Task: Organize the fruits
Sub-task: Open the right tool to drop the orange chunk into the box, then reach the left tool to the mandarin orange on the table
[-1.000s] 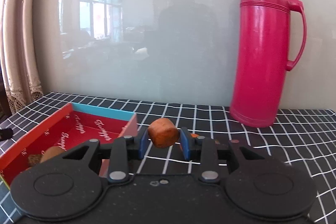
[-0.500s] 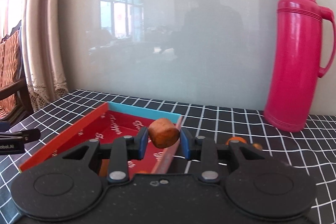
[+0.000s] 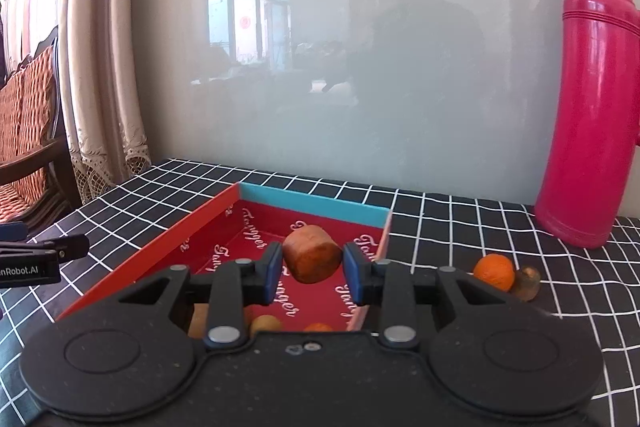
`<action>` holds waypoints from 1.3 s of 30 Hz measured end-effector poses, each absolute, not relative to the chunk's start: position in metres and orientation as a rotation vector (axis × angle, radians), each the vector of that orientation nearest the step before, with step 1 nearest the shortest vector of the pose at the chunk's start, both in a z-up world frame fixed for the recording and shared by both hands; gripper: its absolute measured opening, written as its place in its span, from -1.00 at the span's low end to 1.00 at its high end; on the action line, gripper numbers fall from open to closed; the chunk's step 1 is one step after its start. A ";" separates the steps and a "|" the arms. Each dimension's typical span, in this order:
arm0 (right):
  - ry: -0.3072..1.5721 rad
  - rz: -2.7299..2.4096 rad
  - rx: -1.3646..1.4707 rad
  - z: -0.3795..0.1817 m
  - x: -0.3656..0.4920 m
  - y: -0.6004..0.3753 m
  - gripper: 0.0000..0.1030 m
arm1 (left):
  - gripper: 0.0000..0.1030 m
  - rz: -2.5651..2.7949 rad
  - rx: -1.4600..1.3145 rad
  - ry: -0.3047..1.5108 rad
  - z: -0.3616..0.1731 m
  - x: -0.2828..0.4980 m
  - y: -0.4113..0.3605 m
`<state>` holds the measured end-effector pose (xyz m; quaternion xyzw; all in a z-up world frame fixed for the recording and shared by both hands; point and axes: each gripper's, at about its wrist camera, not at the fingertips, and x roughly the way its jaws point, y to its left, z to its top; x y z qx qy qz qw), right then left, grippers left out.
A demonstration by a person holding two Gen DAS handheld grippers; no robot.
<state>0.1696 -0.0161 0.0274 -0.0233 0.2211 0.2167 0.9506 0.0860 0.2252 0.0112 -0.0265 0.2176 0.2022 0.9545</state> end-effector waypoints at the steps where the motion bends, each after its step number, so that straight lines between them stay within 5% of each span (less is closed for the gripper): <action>1: 0.451 0.444 -0.047 0.027 0.169 -0.015 -0.39 | 1.00 0.411 -0.053 0.442 0.011 0.086 0.225; 39: 0.374 0.192 0.094 0.034 0.175 -0.102 -0.20 | 1.00 0.316 -0.052 0.391 0.022 0.096 0.189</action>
